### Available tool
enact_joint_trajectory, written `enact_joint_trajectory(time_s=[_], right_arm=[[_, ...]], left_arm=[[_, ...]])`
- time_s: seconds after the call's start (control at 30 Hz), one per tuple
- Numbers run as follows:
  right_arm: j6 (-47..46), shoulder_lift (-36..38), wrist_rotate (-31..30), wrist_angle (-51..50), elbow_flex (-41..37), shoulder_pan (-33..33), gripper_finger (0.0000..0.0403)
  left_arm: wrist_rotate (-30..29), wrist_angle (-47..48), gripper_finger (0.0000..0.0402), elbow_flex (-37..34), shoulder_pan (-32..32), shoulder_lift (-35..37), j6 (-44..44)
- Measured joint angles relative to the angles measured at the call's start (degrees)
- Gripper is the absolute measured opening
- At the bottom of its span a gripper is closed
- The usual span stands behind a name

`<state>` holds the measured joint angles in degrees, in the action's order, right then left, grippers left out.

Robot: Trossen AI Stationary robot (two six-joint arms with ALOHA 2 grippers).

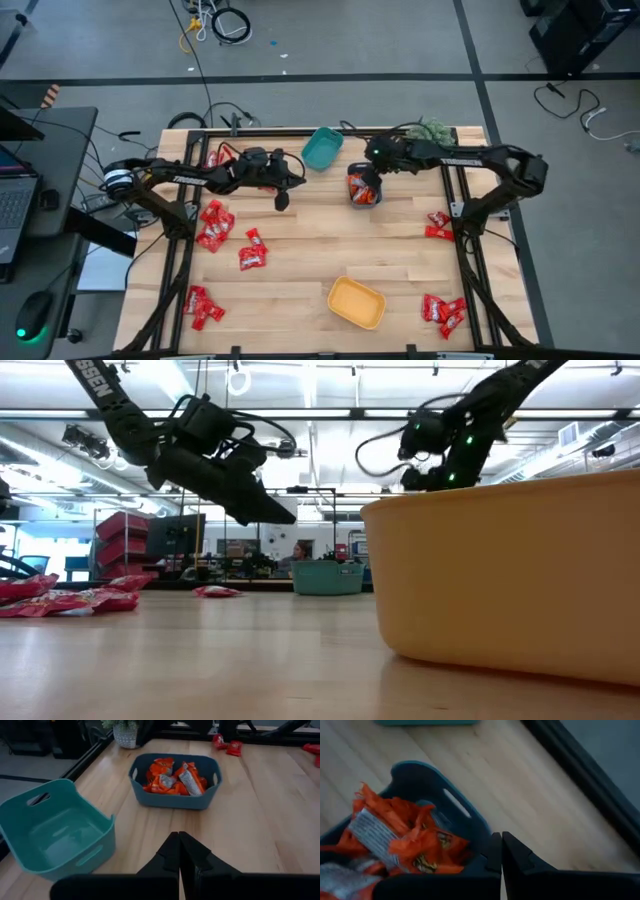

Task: Sort candy
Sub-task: Move the yellow bin to the center

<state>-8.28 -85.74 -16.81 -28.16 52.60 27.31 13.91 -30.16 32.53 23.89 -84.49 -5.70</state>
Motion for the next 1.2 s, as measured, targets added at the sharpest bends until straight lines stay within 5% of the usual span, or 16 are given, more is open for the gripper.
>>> enact_joint_trajectory(time_s=[0.07, 0.2, 0.27, 0.57, 0.77, 1.0, 1.2], right_arm=[[2.6, 3.6, 3.4, -0.5, 0.0, -1.1, 0.0], [10.9, 9.6, 22.5, -0.5, 0.0, -6.5, 0.0], [11.0, 11.0, 27.5, -0.6, 0.0, -9.9, 0.0005], [7.8, 2.6, 36.1, 4.1, 0.0, -27.1, 0.0111], [6.3, -3.5, 39.6, 13.2, 0.0, -31.9, 0.0175], [1.8, -9.9, 49.6, 23.8, 0.0, -32.5, 0.0175], [-3.9, -14.7, 57.6, 31.0, 0.0, -32.2, 0.0158]], left_arm=[[1.5, -0.1, 0.0, 0.0, -0.2, 0.0, -0.6], [4.2, -0.1, 0.0, 0.0, -0.9, 0.0, -3.8], [4.6, 0.4, 0.0, 0.0, -1.1, 0.0, -4.0], [10.6, -0.6, 0.0, 0.0, -1.2, 0.5, -5.1], [12.4, -6.0, 0.0, -1.0, -1.2, 1.4, -5.7], [13.4, -35.1, 0.0, -10.9, -0.5, 0.5, 3.0], [9.3, -37.8, 0.0, -15.2, 2.1, 0.5, 4.5]])
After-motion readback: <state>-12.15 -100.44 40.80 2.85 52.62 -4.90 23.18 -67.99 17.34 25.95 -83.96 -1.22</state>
